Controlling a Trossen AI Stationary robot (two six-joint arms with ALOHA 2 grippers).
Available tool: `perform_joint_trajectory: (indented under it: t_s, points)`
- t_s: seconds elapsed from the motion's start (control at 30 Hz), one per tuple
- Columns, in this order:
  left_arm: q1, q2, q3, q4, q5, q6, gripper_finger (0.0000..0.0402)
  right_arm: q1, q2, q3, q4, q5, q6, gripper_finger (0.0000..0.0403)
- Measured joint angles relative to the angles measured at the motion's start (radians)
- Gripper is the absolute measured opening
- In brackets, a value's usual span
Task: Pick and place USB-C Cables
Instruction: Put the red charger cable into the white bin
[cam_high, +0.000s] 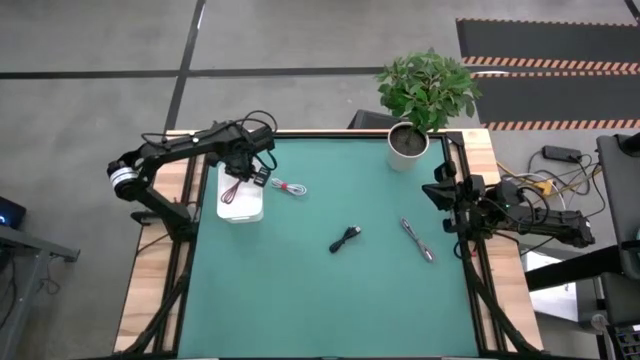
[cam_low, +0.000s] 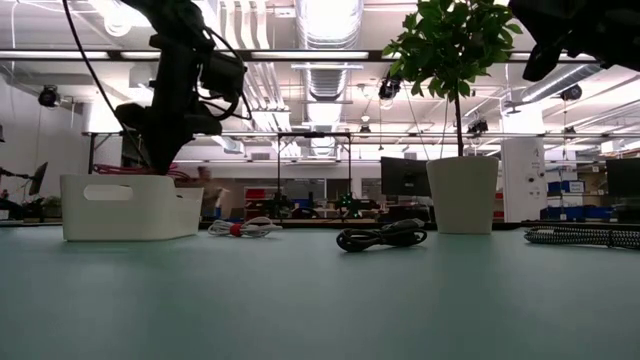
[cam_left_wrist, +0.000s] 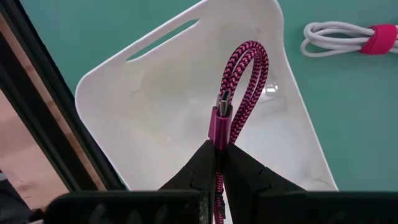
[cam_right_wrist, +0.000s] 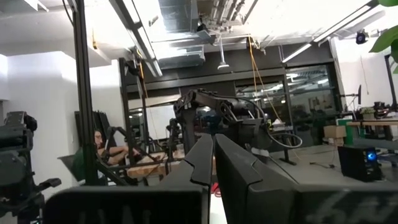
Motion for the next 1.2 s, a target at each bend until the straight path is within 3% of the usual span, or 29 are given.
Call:
perform_joint_trajectory:
  t_s: [0.5,1.2]
  points:
    - [0.0,0.0,-0.064,0.008,-0.023,-0.029,0.0008,0.0,0.0,0.0,0.001,0.001,0.007,0.0009]
    - [0.0,-0.001,-0.129,0.159,-0.014,-0.044,0.0008,0.0,0.0,0.0,0.001,0.001,-0.008,0.0009]
